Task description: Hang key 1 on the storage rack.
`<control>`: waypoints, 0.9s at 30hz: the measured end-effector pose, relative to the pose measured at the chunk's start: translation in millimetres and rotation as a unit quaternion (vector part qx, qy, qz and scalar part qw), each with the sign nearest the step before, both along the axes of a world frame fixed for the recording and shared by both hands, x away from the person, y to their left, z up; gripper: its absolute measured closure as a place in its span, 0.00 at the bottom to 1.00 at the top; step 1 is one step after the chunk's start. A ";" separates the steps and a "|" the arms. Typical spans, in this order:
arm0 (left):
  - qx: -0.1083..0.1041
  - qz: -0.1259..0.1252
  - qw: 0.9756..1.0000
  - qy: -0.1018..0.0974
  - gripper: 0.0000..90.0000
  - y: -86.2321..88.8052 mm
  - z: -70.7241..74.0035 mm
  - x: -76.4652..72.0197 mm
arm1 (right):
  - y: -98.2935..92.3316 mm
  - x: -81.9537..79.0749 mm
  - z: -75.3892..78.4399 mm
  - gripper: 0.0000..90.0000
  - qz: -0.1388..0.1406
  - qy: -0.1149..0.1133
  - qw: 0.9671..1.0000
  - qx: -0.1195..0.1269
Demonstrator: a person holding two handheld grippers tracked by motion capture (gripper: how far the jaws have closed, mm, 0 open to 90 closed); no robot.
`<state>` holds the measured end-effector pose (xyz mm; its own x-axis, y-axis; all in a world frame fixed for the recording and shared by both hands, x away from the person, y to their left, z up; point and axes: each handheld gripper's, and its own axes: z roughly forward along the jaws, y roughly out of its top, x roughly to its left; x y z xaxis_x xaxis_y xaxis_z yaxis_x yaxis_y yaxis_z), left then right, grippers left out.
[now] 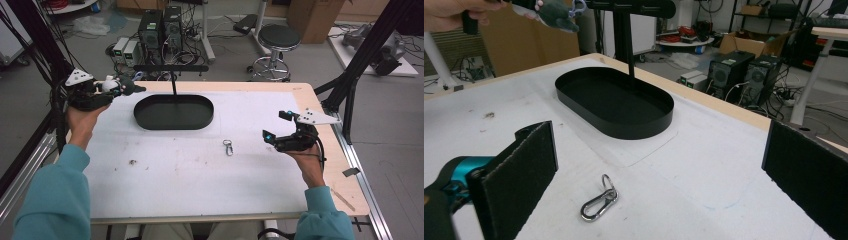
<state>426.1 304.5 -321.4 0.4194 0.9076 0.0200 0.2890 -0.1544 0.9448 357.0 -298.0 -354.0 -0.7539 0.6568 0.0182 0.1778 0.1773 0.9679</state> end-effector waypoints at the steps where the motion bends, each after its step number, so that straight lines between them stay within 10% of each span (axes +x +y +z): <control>1: 0.001 0.000 1.000 0.001 0.59 -1.4 -1.8 0.7 | 0.4 -0.2 0.0 0.01 0.001 0.002 1.000 -0.001; 27: 0.012 0.021 1.000 0.008 0.56 -23.6 -23.5 21.4 | -5.7 -0.3 0.5 0.01 -0.004 0.004 1.000 0.002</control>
<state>447.5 281.0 -344.9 0.3810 0.9239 0.0359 0.3103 -0.1643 0.9363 356.6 -303.8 -353.5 -0.7483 0.6628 0.0270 0.1867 0.1714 0.9673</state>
